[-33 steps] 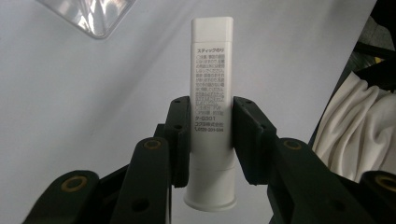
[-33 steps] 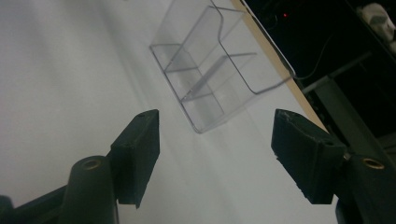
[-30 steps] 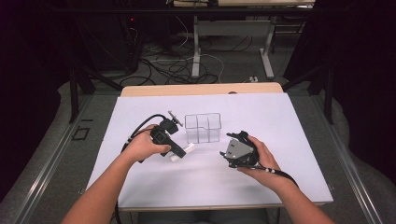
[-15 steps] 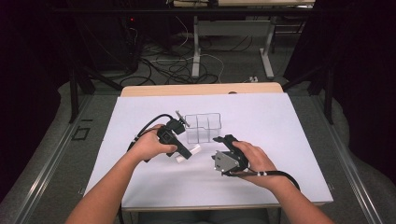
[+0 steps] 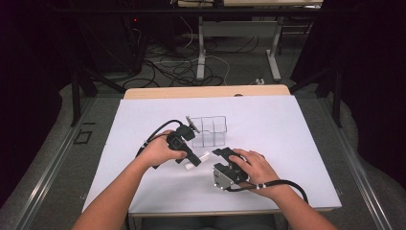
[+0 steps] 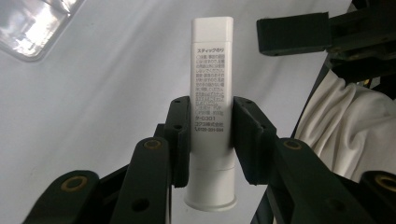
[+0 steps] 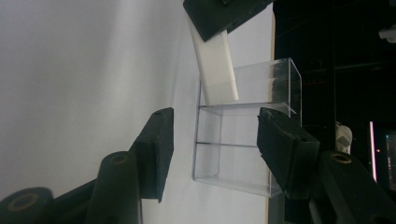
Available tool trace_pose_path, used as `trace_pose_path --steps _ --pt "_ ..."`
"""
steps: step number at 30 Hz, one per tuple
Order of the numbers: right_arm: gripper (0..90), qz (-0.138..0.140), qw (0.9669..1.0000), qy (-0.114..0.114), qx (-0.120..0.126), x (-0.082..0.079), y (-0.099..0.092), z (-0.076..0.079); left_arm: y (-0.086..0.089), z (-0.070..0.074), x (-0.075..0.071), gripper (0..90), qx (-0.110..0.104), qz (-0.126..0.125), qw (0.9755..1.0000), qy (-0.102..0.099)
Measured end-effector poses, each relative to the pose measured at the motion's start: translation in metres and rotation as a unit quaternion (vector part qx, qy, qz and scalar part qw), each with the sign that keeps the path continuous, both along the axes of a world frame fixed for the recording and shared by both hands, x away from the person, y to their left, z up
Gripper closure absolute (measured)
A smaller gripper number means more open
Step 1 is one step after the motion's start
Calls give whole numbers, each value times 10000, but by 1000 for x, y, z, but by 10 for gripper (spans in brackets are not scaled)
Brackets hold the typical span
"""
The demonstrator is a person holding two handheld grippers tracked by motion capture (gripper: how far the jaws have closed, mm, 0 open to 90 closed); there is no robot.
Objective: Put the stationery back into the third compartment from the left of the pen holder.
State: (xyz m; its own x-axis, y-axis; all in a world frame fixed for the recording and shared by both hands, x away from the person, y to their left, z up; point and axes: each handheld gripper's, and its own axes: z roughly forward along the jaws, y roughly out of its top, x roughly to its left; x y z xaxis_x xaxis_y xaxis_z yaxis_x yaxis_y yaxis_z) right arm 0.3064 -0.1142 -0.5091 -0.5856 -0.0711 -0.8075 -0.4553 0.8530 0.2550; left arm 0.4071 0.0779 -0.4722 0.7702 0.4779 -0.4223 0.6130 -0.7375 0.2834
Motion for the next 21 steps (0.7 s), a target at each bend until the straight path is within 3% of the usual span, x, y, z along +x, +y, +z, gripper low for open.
trace_pose_path --steps 1,6,9,11,15,16,19,21 --pt "478 15 9999 -93 -97 0 1 0 -1 -1 0 694 4 -10 10000 8" --pt "510 39 9994 -104 -339 -2 5 -5 -8 -4 -3 694 -5 -49 9999 91" --pt "524 87 9990 -151 -418 -2 6 -6 -13 -4 -4 694 -37 -90 9999 99" --pt "533 106 9993 -184 -323 -2 7 -9 -16 -3 -4 695 -38 -154 9998 119" --pt "545 98 9984 -120 -547 -2 9 -9 -25 -3 -7 694 -65 -254 9996 136" --pt "549 103 9988 -203 -433 -3 8 -11 -27 -2 -8 694 -41 -250 9996 143" --pt "575 105 9981 -175 -576 -3 9 -10 -32 -1 -9 694 -80 -313 9994 108" --pt "589 118 9978 -275 -593 -3 9 -11 -35 0 -10 694 -114 -304 9994 131"
